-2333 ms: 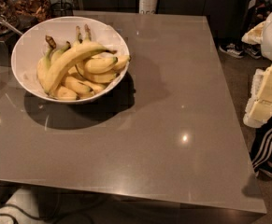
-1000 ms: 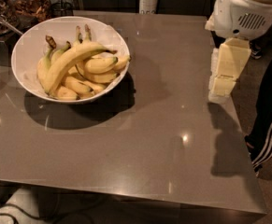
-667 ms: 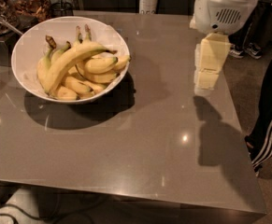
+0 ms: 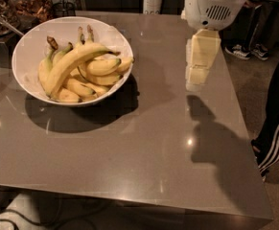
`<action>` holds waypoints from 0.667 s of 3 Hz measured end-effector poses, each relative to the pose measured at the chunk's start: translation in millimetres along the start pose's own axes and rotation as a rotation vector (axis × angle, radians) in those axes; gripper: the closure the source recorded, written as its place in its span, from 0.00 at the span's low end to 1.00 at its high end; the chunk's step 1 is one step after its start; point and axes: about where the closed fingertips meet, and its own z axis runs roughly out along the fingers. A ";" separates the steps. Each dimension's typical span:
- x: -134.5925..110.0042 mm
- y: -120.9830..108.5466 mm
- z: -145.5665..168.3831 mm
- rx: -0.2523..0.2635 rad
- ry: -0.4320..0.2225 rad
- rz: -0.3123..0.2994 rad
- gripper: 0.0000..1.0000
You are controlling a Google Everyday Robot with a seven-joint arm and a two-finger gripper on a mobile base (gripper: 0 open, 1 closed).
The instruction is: Pick banana from white bowl
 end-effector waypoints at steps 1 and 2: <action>-30.2 -11.0 3.1 0.010 0.003 -0.078 0.00; -62.4 -20.6 10.7 0.033 -0.006 -0.141 0.00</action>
Offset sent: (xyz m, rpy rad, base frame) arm 0.0203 0.0834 -0.0023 -0.0984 -0.0012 0.1945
